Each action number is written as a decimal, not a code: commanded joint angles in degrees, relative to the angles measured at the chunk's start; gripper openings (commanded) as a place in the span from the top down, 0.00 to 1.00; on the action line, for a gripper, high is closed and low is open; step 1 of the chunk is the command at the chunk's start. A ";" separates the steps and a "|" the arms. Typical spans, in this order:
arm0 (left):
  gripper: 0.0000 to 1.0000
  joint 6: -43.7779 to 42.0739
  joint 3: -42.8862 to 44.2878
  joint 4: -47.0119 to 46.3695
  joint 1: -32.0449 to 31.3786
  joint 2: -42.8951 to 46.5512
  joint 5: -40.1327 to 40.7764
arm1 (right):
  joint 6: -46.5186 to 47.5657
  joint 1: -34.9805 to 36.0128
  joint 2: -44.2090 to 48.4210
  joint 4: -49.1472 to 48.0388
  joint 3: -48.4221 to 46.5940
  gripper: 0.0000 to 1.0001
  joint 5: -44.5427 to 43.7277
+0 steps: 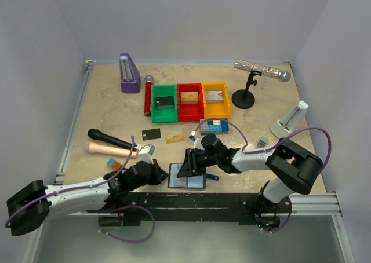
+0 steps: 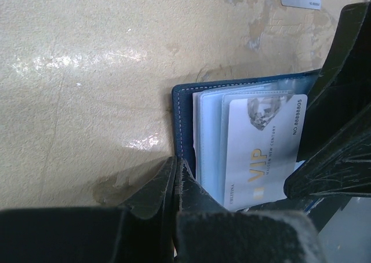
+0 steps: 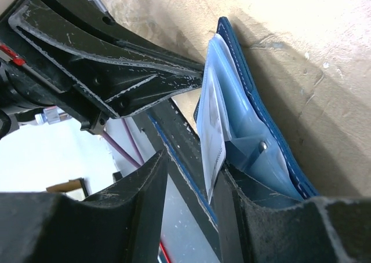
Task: Take the credit cards out of the card holder
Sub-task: Remove the credit card from the card holder, then place the credit card at the center of the board.
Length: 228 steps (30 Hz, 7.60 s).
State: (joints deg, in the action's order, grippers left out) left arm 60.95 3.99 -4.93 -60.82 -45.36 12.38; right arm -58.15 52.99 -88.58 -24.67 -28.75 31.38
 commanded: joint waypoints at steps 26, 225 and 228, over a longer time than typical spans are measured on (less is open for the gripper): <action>1.00 1.01 -2.85 1.15 -0.18 0.36 0.98 | 2.60 0.18 7.19 4.98 -0.87 0.70 -2.37; 0.33 -22.19 27.13 32.44 2.46 17.68 -8.52 | 27.65 -25.83 28.91 50.50 -9.30 1.00 -14.84; 0.33 -21.57 25.98 32.18 2.46 19.08 -7.81 | 28.27 -26.89 26.44 49.80 -8.78 1.00 -16.87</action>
State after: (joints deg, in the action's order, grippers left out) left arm 37.39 31.00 27.99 -58.52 -27.88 2.09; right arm -32.03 27.35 -60.14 27.66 -37.89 19.84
